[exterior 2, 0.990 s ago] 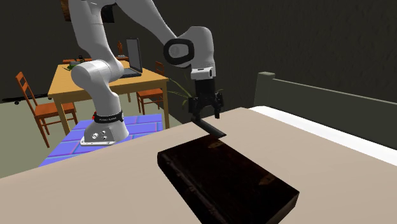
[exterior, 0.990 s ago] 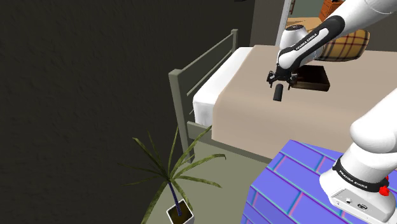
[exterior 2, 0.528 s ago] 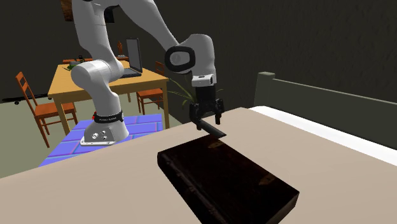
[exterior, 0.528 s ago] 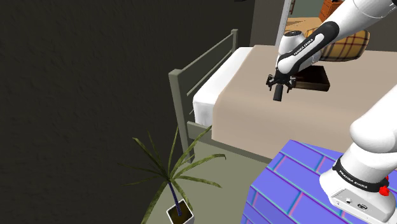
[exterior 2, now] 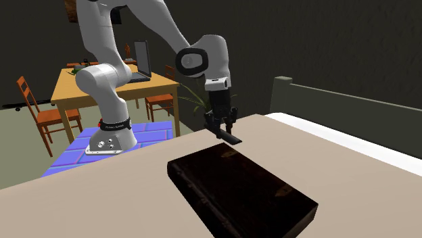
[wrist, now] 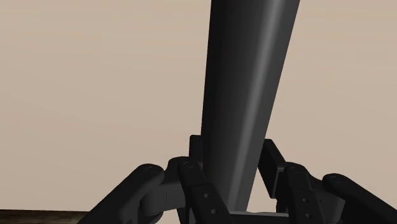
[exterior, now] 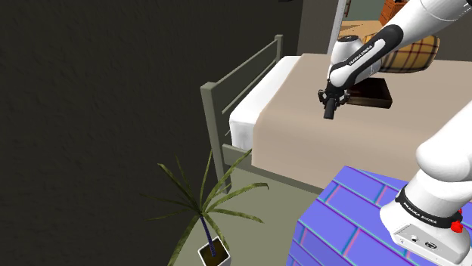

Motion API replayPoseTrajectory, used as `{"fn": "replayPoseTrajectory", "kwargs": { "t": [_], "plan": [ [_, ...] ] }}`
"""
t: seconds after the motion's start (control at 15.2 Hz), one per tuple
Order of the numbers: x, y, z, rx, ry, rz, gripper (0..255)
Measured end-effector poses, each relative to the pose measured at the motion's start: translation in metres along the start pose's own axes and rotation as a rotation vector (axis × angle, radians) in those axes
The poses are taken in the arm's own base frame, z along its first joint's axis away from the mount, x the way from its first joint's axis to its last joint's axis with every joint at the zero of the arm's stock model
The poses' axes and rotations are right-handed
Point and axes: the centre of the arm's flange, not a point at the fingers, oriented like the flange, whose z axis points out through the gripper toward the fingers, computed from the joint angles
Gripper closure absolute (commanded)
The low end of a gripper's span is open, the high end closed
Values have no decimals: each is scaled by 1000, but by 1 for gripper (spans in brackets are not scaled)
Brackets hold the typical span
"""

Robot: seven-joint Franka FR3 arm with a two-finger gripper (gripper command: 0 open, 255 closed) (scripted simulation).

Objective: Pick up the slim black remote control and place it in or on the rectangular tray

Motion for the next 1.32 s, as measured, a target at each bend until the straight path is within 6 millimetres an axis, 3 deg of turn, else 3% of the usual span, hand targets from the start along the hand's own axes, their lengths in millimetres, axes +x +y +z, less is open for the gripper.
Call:
{"fn": "replayPoseTrajectory", "kwargs": {
  "t": [0.59, 1.32],
  "plan": [
    [1, 3, -3, -9, -8, 1, 255],
    [13, 7, -56, -12, -11, 2, 255]
  ]
}}
